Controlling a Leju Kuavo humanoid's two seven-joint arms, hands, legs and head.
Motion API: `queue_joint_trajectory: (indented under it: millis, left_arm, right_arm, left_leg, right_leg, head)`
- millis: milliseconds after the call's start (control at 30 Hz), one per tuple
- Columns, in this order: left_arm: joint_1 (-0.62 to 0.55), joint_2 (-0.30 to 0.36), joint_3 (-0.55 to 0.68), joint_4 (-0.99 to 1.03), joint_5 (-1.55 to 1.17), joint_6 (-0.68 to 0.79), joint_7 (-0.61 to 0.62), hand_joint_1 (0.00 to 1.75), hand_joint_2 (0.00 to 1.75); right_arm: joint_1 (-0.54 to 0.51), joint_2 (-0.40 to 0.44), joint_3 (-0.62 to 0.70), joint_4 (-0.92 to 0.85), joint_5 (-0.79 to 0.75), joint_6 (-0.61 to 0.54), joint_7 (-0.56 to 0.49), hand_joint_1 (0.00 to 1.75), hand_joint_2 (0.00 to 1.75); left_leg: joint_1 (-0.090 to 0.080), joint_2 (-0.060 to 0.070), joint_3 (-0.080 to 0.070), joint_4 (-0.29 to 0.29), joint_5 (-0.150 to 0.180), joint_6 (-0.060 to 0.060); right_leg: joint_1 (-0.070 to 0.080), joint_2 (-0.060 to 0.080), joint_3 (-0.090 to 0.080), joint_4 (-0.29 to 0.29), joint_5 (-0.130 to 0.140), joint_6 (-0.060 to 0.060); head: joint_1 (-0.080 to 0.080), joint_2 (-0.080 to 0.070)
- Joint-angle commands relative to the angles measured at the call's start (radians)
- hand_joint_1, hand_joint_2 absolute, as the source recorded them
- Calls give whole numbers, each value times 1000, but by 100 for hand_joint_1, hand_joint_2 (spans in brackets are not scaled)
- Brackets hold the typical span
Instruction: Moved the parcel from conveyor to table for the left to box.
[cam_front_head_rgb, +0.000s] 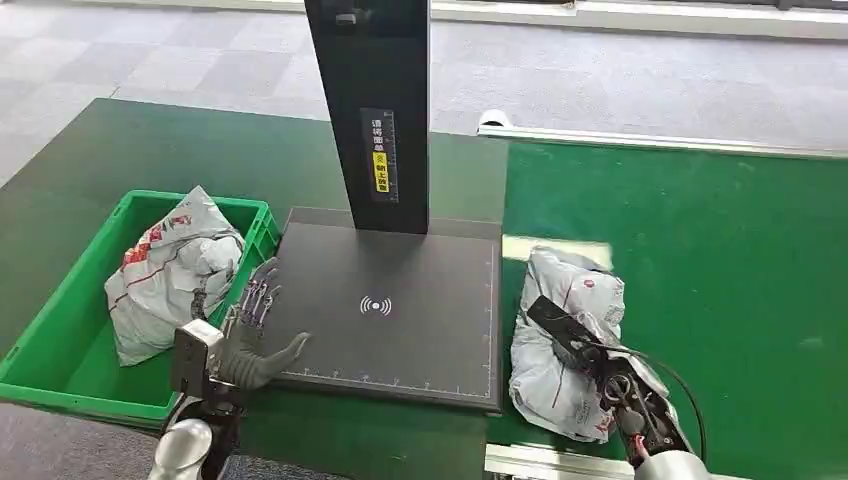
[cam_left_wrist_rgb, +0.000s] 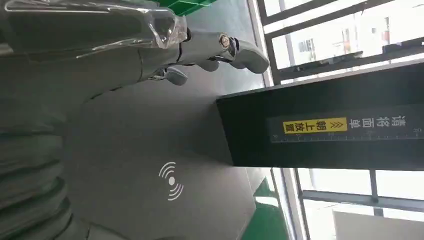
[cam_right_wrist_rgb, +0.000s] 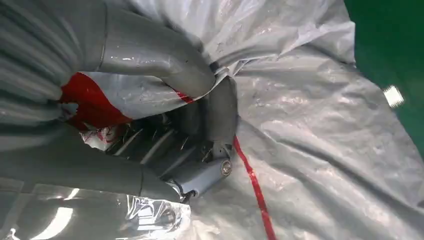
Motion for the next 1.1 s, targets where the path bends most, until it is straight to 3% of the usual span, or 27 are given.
queue_joint_trajectory:
  millis: [33,167,200,267,367,400,500,867,1100]
  left_arm:
    - [63,22,22,-55,6,-4,-7,0,175]
    - [74,18,29,-64,6,-6,-14,0,175]
    - [64,15,29,-54,6,-5,-19,0,175]
    - [54,13,27,-40,6,-3,-24,0,175]
    - [52,13,27,-39,6,-3,-25,0,175]
    - [50,9,27,-37,5,-1,-35,0,175]
    - [43,6,21,-33,5,1,-41,0,175]
    - [17,1,15,-20,5,2,-39,0,175]
    - [17,-11,38,-49,28,40,-81,0,175]
  right_arm:
    - [75,5,-30,-246,-139,-105,-85,175,175]
    - [116,31,-107,-409,-286,-206,-117,175,175]
    - [126,45,-140,-465,-354,-241,-185,175,175]
    - [141,48,-148,-525,-389,-266,-218,175,175]
    - [144,48,-148,-529,-389,-266,-217,175,175]
    - [170,72,-173,-592,-410,-359,-309,175,175]
    - [216,83,-168,-712,-429,-412,-339,175,175]
    - [244,85,-175,-786,-460,-462,-371,175,175]
    - [266,87,-82,-876,-389,-523,-499,175,175]
  left_leg:
    - [-1,2,-2,-1,0,0]
    - [-1,3,-4,-1,0,0]
    - [-1,2,-4,0,0,0]
    - [-1,-1,-6,0,0,0]
    - [-1,0,-6,0,0,0]
    - [0,0,-5,0,0,0]
    - [0,-1,-6,0,1,0]
    - [0,0,-6,-3,2,1]
    - [0,0,-6,-1,0,0]
  right_leg:
    - [0,1,-3,0,1,0]
    - [0,2,-5,0,0,-1]
    - [0,1,-6,1,0,-1]
    - [-1,-1,-7,1,0,0]
    - [0,0,-7,0,0,0]
    - [0,0,-6,0,0,0]
    - [0,-2,-7,0,0,0]
    - [0,-2,-6,-3,2,0]
    - [0,-1,-7,0,0,0]
  head:
    - [0,0]
    - [0,0]
    - [0,0]
    - [0,0]
    - [0,0]
    - [0,0]
    - [0,0]
    - [0,0]
    - [0,0]
